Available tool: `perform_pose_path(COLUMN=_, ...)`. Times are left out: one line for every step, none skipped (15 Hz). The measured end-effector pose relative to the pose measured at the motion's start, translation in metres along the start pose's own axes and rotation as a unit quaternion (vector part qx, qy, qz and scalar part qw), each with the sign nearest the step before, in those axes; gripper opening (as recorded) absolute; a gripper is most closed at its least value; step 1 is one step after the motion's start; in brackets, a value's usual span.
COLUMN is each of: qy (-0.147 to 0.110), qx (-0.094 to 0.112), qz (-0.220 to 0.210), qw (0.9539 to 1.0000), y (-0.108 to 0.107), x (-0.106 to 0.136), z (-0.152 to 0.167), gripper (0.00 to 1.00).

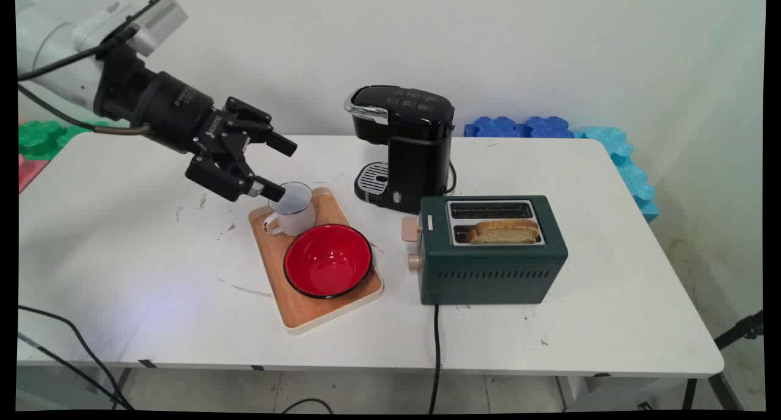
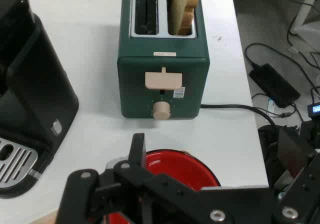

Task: Press the toaster switch

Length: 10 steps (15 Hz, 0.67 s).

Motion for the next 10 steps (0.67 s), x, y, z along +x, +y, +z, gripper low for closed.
perform_pose_path(qy=-0.002, qx=0.001, qz=0.0, qw=1.0, y=0.0, x=0.006, z=0.002, gripper=1.0)
perform_pose_path(qy=-0.004, qx=0.002, qz=0.001, qw=1.0, y=0.001, x=0.011, z=0.004, gripper=1.0)
perform_pose_path(qy=-0.005, qx=0.003, qz=0.002, qw=1.0, y=0.002, x=0.019, z=0.007, gripper=1.0)
perform_pose_path(qy=-0.006, qx=0.004, qz=0.002, qw=1.0, y=0.003, x=0.027, z=0.011, gripper=1.0)
perform_pose_path(qy=-0.005, qx=0.005, qz=0.001, qw=1.0, y=0.004, x=0.035, z=0.015, gripper=1.0)
perform_pose_path(qy=-0.005, qx=0.006, qz=0.001, qw=1.0, y=0.005, x=0.04, z=0.017, gripper=1.0)
perform_pose_path(qy=-0.005, qx=0.007, qz=0.0, qw=1.0, y=0.006, x=0.047, z=0.022, gripper=1.0)
perform_pose_path(qy=-0.005, qx=0.007, qz=0.0, qw=1.0, y=0.007, x=0.051, z=0.026, gripper=1.0)
perform_pose_path(qy=-0.006, qx=0.007, qz=0.001, qw=1.0, y=0.009, x=0.057, z=0.032, gripper=1.0)
perform_pose_path(qy=-0.007, qx=0.007, qz=0.002, qw=0.9999, y=0.01, x=0.06, z=0.036, gripper=1.0)
